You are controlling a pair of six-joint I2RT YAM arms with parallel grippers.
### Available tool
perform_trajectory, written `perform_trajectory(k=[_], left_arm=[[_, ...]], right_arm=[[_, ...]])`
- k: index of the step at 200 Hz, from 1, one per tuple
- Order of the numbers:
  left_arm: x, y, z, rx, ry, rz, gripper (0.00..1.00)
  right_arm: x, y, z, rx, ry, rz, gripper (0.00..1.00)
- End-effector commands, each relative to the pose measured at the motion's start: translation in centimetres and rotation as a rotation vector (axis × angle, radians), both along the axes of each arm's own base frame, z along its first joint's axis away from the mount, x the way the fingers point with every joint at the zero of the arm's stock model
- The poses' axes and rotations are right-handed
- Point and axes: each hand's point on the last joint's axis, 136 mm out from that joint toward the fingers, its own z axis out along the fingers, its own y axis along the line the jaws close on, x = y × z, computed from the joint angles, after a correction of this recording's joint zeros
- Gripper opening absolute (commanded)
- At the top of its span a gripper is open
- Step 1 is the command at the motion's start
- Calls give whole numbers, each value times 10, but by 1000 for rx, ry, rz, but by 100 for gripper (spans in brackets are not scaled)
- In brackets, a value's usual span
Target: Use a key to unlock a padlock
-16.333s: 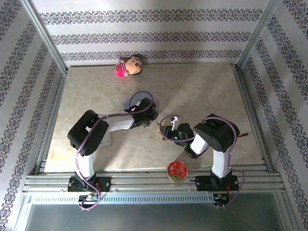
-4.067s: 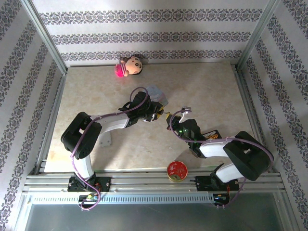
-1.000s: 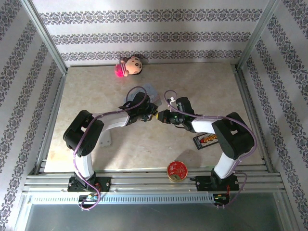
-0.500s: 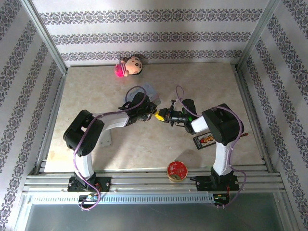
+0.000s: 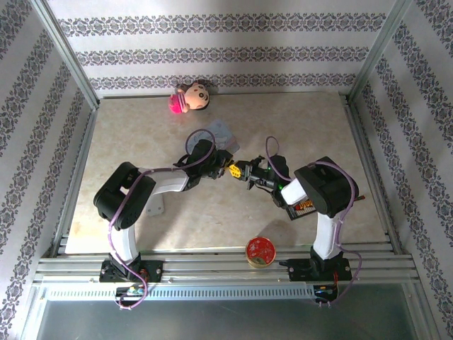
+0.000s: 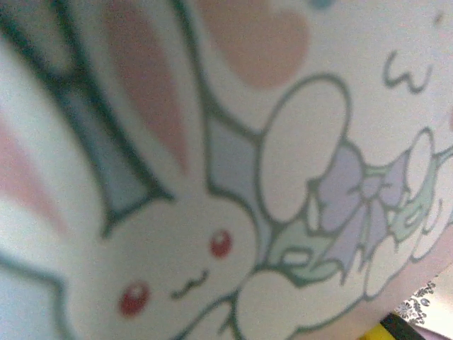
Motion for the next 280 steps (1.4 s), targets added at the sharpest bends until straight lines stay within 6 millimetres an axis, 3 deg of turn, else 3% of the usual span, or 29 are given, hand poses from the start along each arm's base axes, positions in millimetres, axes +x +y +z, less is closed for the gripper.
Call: perform_trajectory(k=[1,31,66,77,97,110,125,190,214,234,251,280], left_arm=[[-85,-53,-30,-164,289,-269,3],[-78,-56,-33,-198,268,-240,6],[-77,-53,-38,-208,269,-217,25],[-79,-50,-39,-206,277,-207,35],[-81,-43,-36,-211,268,-195,66],[-81,-39,-28,-211,245,-193,78],[-83,-31,-19,-173,222,-196,94],[-85,8,0,-51,162,-129,98],[-83,16,17,-1,104,-132,99],[-78,23,34,24,51,-122,99],[-72,33,47,62,8,-116,99],[-59,55,63,209,-64,-119,99]], right_arm=[[38,-4,52,174,-58,-227,0],[42,7,34,196,21,-297,0],[49,4,31,173,-8,-336,0],[47,0,26,148,-17,-342,0],[40,-9,16,99,-25,-352,0],[34,-16,10,62,-35,-355,0],[27,-22,7,24,-57,-357,12],[9,-47,14,-63,-141,-384,13],[4,-52,18,-93,-181,-362,38],[-4,-47,10,-130,-168,-305,55],[-12,-52,0,-171,-168,-298,56],[-14,-45,8,-307,-284,-145,51]])
